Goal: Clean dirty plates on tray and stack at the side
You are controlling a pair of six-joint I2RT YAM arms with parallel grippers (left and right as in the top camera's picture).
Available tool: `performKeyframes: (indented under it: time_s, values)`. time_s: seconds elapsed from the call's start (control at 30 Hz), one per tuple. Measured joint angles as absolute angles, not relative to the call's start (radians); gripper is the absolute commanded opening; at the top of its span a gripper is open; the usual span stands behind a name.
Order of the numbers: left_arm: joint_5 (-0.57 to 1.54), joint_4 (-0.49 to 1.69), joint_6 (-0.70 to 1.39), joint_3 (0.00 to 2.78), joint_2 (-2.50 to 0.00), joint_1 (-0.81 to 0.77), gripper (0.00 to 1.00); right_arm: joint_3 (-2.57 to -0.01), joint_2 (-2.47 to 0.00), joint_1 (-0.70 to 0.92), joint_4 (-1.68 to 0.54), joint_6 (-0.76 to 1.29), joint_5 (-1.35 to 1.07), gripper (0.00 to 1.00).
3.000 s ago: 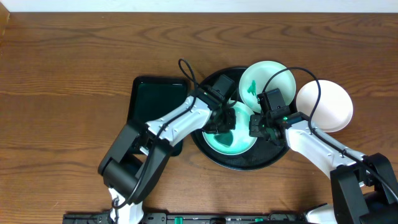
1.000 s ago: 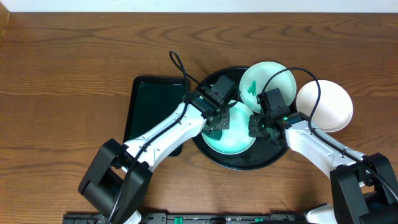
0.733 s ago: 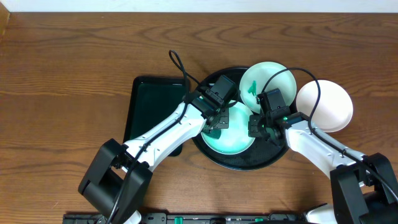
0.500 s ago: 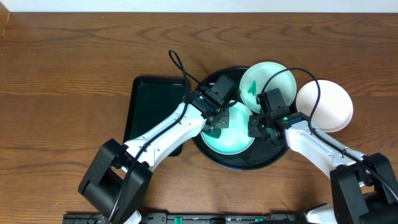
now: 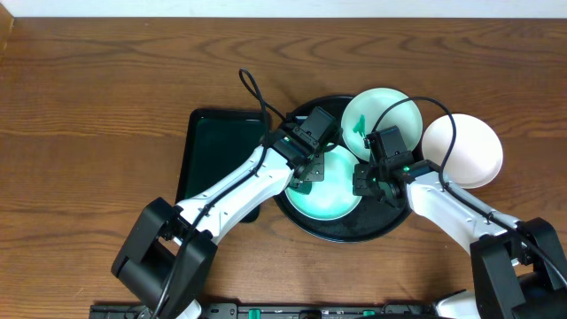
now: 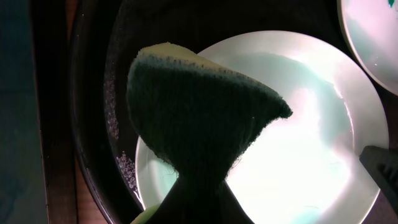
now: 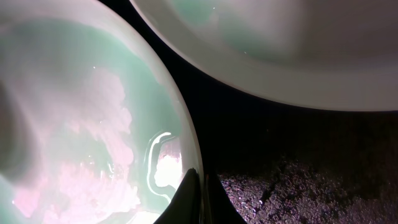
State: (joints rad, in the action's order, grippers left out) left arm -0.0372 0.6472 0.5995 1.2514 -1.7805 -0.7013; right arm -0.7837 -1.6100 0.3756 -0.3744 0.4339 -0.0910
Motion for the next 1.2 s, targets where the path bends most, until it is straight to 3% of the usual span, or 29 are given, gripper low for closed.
performKeyframes:
  time_s: [0.87, 1.2]
  values:
    - [-0.046, 0.640, 0.603, 1.251, -1.781, -0.701, 0.08, -0.783, -1.610, 0.376, -0.373, 0.434, -0.094, 0.01]
    - [-0.074, 0.535, 0.617, 1.171, -1.785, -0.701, 0.07, -0.783, -1.610, 0.376, -0.373, 0.434, -0.097, 0.01]
